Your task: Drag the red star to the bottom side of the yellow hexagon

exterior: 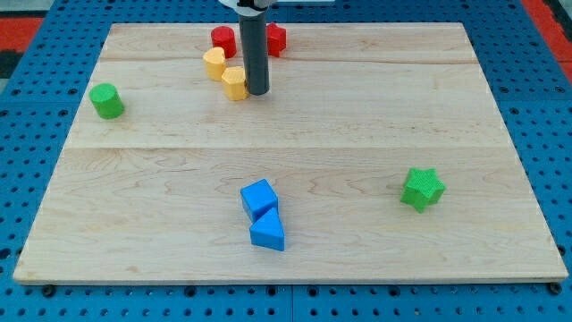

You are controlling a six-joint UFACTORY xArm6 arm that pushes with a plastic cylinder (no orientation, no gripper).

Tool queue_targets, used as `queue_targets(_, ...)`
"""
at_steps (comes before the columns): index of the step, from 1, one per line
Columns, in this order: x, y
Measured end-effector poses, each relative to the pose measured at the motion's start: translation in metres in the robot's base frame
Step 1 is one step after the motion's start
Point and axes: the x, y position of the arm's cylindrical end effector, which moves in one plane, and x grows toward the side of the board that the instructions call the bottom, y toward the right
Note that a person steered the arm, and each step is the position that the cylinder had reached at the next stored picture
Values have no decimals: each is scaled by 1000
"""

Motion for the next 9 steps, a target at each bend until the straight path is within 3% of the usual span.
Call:
queue_targets(3, 9, -28)
queue_targets(4, -6, 49)
queue_targets(6, -127, 80)
queue_targets(8, -143, 14)
queue_targets(9, -134, 18)
